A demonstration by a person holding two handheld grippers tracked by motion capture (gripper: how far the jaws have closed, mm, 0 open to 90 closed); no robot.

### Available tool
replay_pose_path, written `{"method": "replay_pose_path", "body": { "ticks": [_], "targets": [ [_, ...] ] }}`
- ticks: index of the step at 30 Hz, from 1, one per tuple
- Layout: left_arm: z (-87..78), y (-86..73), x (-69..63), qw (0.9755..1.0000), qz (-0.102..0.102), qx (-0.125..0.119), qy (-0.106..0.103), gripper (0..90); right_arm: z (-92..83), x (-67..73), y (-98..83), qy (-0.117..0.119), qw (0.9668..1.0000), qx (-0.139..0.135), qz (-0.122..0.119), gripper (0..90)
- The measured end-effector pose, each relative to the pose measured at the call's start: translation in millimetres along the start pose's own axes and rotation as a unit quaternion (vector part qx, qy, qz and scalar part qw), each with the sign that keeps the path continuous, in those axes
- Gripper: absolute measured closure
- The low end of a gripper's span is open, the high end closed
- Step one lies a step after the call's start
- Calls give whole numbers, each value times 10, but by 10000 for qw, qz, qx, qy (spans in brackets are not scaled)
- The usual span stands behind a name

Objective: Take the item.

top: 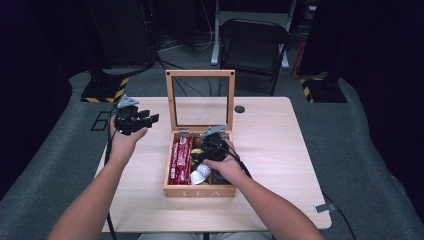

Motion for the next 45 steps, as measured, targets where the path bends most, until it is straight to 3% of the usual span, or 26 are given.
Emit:
{"method": "replay_pose_path", "body": {
  "ticks": [10,17,28,37,45],
  "targets": [
    [-17,-5,9,10000,14,-3,31,539,3,3,-8,-28,9999,73,80,298],
    [-9,-6,5,10000,19,14,28,539,30,-39,-33,72,9995,209,218,280],
    [-11,-10,3,10000,22,0,26,540,75,-23,-47,96,9994,330,92,330],
    [-16,-11,11,10000,23,-3,42,541,71,-5,-47,102,9992,365,133,371],
    [-19,-3,9,10000,38,-6,47,542,33,-29,-28,65,9997,220,84,374]
  ]
}}
Point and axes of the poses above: each handheld gripper's, and its own axes: z roughly forward along the jaws, y roughly out of its top, x roughly to its left, the point moved 2 cm from there along z, roughly forward along the jaws, and after that the axes turned 1 degree about x, right-handed, at the moved point
